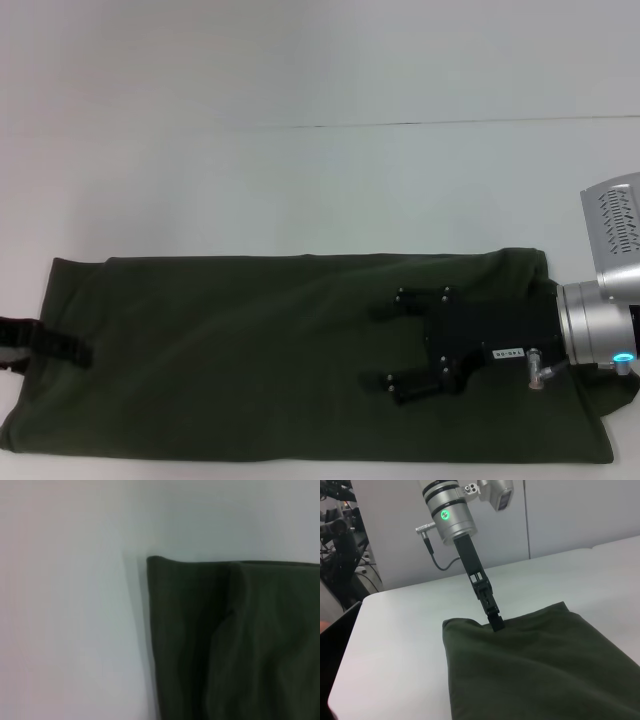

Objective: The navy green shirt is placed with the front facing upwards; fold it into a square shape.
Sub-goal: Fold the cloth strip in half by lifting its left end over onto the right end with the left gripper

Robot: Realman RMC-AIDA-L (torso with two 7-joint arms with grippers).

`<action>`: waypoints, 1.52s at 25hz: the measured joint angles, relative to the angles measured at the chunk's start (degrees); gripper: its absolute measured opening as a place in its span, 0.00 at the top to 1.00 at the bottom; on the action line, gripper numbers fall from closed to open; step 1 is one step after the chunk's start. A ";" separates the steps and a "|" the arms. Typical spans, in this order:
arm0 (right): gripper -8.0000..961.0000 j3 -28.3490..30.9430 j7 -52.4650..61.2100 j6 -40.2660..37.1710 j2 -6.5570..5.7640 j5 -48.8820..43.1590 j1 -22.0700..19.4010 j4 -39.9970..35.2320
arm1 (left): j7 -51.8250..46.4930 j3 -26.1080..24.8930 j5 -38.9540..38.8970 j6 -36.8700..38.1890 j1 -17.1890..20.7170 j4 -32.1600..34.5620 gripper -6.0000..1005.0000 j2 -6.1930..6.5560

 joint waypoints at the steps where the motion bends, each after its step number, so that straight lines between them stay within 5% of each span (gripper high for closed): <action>1: 0.02 0.00 0.05 -0.01 0.00 0.00 -0.02 0.00 | -0.24 -0.05 -0.14 -0.01 -0.16 -0.54 0.15 0.02; 13: 0.02 -0.09 0.80 -0.20 -0.09 0.01 0.01 0.00 | -2.49 -0.55 -3.11 1.70 -1.76 -5.07 0.17 -0.11; 25: 0.02 -0.09 0.95 -0.47 -0.16 0.27 -0.36 -0.25 | -6.54 0.03 -2.88 1.15 -0.73 -2.35 0.20 -1.11; 38: 0.02 -0.09 1.31 -0.64 -0.11 0.27 0.00 -0.45 | -5.30 -0.26 -3.92 1.79 -0.65 -1.94 0.70 -0.93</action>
